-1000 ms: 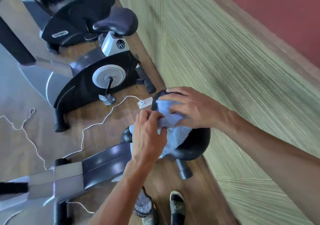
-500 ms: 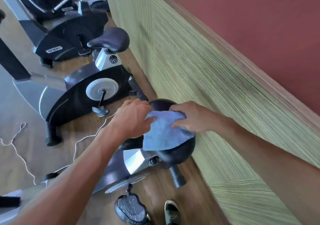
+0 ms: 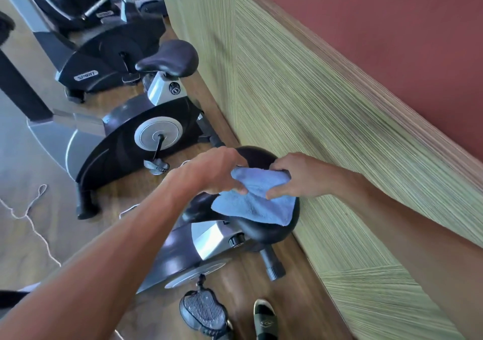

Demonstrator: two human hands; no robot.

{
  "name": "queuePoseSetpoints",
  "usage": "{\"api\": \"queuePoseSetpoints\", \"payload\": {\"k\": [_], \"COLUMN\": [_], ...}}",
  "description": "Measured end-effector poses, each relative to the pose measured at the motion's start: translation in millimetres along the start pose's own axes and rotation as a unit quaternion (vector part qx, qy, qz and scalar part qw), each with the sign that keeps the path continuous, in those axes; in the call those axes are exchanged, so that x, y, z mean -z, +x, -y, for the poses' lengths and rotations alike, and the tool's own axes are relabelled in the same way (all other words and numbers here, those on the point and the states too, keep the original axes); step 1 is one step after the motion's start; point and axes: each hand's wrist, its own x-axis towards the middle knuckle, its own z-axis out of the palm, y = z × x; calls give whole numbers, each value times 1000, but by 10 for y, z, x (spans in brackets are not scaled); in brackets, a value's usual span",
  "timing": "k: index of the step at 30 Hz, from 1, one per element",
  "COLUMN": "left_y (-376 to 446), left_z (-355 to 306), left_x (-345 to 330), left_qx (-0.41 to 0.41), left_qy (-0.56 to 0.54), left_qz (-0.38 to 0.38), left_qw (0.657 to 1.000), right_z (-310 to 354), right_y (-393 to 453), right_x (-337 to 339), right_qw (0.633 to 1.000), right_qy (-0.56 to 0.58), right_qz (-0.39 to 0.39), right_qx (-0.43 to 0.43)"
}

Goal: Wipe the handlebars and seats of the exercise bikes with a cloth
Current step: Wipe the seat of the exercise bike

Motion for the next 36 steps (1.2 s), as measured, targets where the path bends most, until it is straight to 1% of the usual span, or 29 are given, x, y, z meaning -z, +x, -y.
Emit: {"api": "queuePoseSetpoints", "payload": {"k": [1,4,5,6,7,8,9,11,12,13,15,16,18,20,21,23,25,26,27,28,29,30,31,32,33,34,36], "left_y": [30,220,291,362,406,405,380,315,302,298,325,357,451,604,701,803,826,808,782,765,787,858,952,1051,1114,1190,1339], "left_z": [23,115,127,128,107,60,2,-100,-123,-144,-141,-146,-199,-282,-346,-497,-559,-517,-417,-272,-83,115,253,299,254,128,-184], "left_x": [19,-73,-180,-340,-534,-748,-962,-1350,-1520,-1644,-1853,-1918,-1974,-1945,-1913,-1816,-1717,-1625,-1542,-1462,-1391,-1347,-1328,-1367,-1404,-1467,-1558], "left_qx": [4,22,26,31,35,36,29,-15,-41,-53,-59,-60,-26,46,82,137,156,143,86,-13,-129,-228,-292,-313,-295,-254,-178], "left_qy": [4,23,53,88,111,111,87,8,-13,-19,18,44,63,40,24,-5,-45,-61,-59,-20,40,101,143,157,157,151,115], "left_qz": [3,54,60,50,28,0,-36,-135,-183,-211,-218,-218,-210,-213,-221,-230,-183,-152,-155,-178,-174,-146,-118,-105,-118,-138,-170], "left_qw": [1000,998,996,994,993,993,995,991,982,976,974,973,975,975,972,963,970,976,982,984,976,958,938,931,935,945,962], "right_z": [-11,-100,-138,-199,-258,-302,-342,-470,-553,-614,-703,-719,-750,-769,-767,-750,-801,-839,-869,-900,-930,-957,-983,-1001,-982,-1006,-1108], "right_y": [6,98,134,177,203,203,190,152,129,104,52,34,32,69,89,106,121,132,135,129,132,133,139,136,138,141,149], "right_x": [11,-64,-163,-297,-449,-588,-688,-814,-859,-893,-970,-1005,-1087,-1191,-1241,-1317,-1367,-1374,-1369,-1355,-1348,-1351,-1356,-1360,-1339,-1331,-1317], "right_qw": [1000,993,992,992,988,981,978,979,978,973,942,924,898,882,868,826,781,760,745,735,728,724,722,720,721,715,682], "right_qy": [26,89,76,24,-49,-97,-96,-17,25,73,188,237,320,373,399,463,530,565,592,609,619,627,632,638,640,648,680], "right_qz": [7,48,53,47,21,-18,-65,-121,-136,-162,-231,-250,-240,-224,-230,-248,-256,-254,-248,-243,-239,-234,-228,-219,-215,-210,-215], "right_qx": [-8,-62,-88,-117,-144,-166,-176,-166,-157,-148,-154,-165,-184,-182,-184,-205,-207,-196,-183,-175,-173,-167,-165,-162,-156,-157,-162]}}
